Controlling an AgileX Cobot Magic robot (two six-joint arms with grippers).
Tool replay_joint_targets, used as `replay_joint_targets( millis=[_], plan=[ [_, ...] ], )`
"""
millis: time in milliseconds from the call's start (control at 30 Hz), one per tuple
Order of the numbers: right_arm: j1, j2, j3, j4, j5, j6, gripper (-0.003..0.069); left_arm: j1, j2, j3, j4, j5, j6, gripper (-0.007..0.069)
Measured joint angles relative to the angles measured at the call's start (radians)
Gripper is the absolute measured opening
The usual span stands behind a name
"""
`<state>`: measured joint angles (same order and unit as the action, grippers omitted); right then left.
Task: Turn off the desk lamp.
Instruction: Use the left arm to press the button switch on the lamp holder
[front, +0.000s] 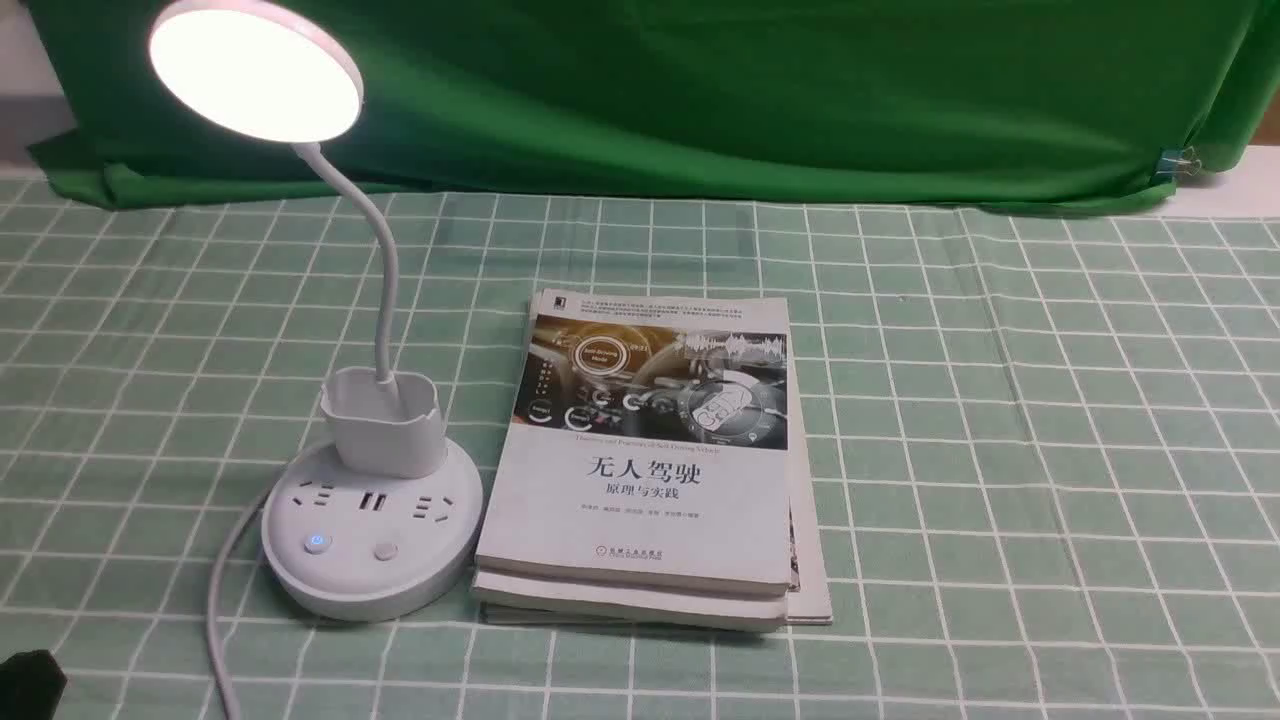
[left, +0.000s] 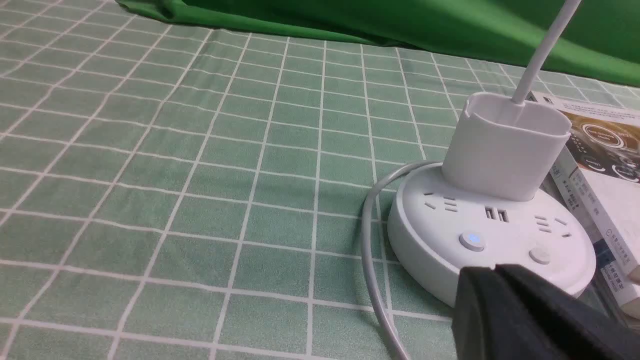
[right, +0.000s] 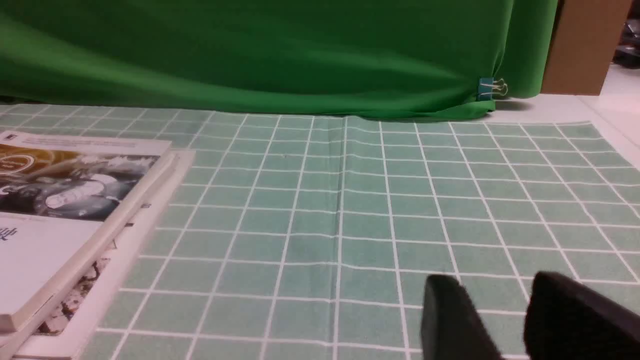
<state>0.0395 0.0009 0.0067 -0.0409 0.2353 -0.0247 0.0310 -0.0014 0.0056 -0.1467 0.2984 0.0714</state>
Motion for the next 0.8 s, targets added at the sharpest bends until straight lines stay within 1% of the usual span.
replay_joint_targets(
  millis=[633, 700, 800],
  plan=[
    [0.000, 0.000, 0.000, 0.000, 0.000, 0.000, 0.0242, 0.000, 0.000, 0.000, 0.019, -0.018, 0.001, 0.0001],
    [0.000, 0.000, 0.000, 0.000, 0.000, 0.000, 0.0242, 0.000, 0.000, 0.000, -0.019, -0.054, -0.004, 0.0001],
    [0.000, 0.000, 0.000, 0.000, 0.000, 0.000, 0.0242, 0.000, 0.000, 0.000, -0.166, -0.136, -0.037, 0.0001]
  ],
)
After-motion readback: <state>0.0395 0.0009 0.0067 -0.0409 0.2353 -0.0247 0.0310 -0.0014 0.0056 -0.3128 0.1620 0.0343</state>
